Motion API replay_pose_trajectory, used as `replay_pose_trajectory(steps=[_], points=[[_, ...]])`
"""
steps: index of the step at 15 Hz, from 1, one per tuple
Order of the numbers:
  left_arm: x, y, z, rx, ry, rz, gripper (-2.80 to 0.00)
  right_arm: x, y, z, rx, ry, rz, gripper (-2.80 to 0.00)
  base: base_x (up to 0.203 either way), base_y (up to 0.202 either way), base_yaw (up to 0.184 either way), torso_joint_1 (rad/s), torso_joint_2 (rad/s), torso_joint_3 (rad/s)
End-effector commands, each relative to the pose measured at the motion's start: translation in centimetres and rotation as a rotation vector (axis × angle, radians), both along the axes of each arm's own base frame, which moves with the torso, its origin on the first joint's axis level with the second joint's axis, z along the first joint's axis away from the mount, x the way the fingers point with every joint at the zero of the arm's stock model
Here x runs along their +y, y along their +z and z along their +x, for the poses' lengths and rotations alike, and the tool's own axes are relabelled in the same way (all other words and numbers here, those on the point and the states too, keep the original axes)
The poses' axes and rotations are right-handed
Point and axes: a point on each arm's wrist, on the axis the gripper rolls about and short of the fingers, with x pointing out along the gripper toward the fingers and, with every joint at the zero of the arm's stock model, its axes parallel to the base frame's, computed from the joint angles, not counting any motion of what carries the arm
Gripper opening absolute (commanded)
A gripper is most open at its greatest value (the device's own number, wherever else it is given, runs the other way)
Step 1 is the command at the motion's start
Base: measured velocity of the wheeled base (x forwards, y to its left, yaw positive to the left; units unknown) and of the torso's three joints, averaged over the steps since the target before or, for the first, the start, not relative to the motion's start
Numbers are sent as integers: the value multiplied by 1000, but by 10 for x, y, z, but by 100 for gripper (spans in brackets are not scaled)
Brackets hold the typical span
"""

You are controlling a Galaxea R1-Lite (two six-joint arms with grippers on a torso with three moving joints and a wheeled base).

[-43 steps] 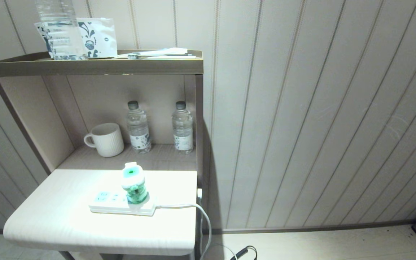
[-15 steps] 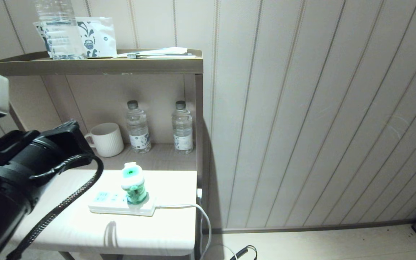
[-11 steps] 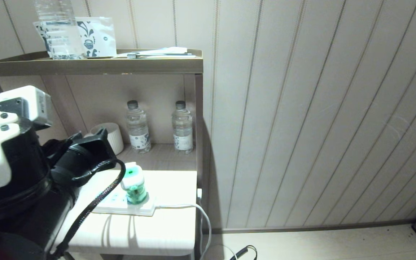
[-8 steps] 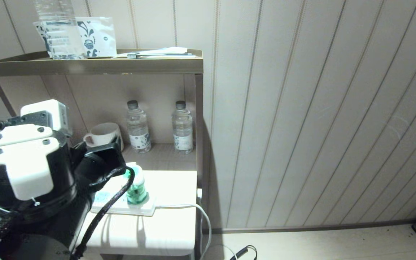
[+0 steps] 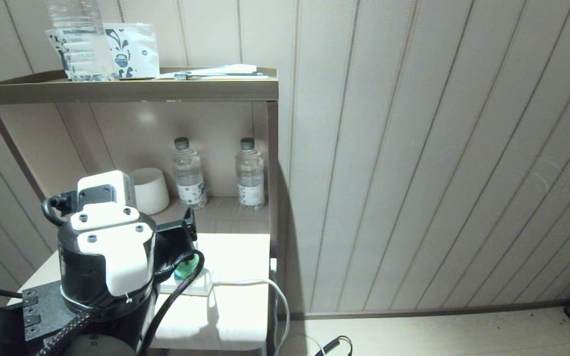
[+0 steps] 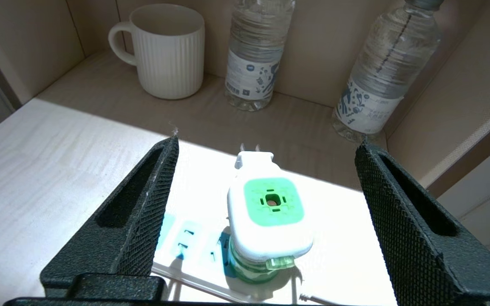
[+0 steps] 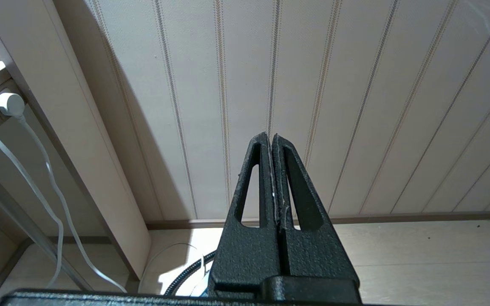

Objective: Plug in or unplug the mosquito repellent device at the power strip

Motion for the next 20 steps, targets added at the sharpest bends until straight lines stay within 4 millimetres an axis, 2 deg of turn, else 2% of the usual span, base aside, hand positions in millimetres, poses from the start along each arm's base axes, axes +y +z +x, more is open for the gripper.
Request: replay_pose_trajectory(steps=[1, 7, 13, 20], points=[[-2, -4, 1, 6, 5, 3, 0, 0, 0, 0, 2, 0, 0, -280, 0, 0, 0, 0, 0, 0], [-6, -16, 5, 12, 13, 2, 0, 0, 0, 0, 2, 0, 0, -280, 0, 0, 0, 0, 0, 0], [-12, -40, 10, 63, 31, 32, 0, 0, 0, 0, 2, 0, 0, -280, 0, 0, 0, 0, 0, 0], [-18, -53, 15, 57, 56, 29, 0, 0, 0, 0, 2, 0, 0, -280, 0, 0, 0, 0, 0, 0]])
